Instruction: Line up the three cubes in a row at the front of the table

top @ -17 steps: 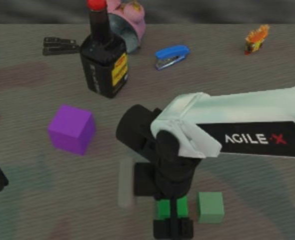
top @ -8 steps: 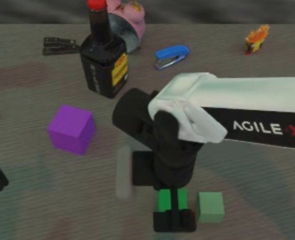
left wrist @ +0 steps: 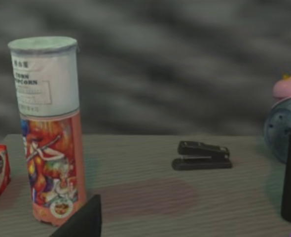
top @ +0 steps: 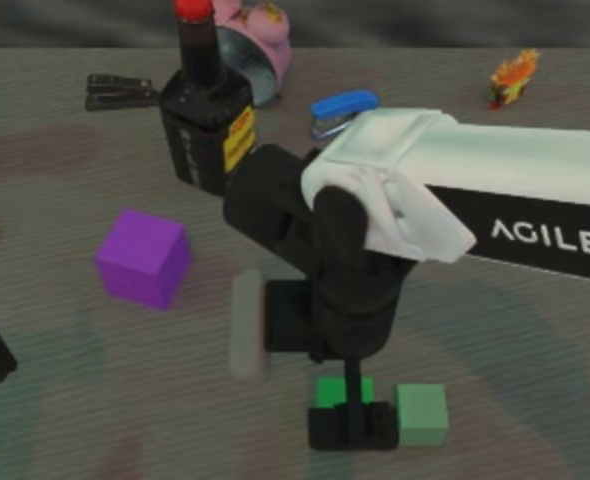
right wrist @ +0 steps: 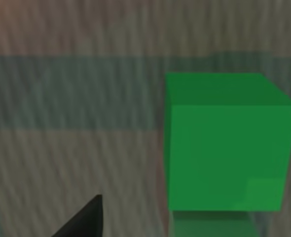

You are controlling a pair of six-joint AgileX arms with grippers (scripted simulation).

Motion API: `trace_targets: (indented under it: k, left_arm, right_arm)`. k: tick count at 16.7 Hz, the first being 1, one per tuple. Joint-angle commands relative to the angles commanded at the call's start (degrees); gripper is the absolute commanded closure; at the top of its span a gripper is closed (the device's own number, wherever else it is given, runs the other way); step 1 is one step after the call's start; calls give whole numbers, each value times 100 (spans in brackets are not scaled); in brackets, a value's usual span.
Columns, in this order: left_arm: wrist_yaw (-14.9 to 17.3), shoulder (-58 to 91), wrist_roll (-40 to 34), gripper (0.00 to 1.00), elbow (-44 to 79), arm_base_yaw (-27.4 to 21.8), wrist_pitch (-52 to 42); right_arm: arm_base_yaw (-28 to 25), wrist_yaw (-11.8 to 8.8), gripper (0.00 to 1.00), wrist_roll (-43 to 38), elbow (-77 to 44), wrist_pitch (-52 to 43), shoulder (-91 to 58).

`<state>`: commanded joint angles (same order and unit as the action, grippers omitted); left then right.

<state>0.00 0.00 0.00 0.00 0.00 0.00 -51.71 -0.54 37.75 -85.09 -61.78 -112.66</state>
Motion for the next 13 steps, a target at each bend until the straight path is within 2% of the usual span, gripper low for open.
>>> trace_targets:
  k: [3, 6, 13]
  left_arm:
    - [14, 354, 8, 0, 352, -77, -240]
    - [21, 1257, 26, 0, 1209, -230, -799]
    - [9, 5176, 96, 0, 4201, -736, -2880]
  right_arm:
    - [191, -42, 0, -113, 248, 244, 339]
    - [614, -122, 0, -368, 837, 800, 1183]
    - [2238, -310, 0, -1488, 3405, 2743, 4784]
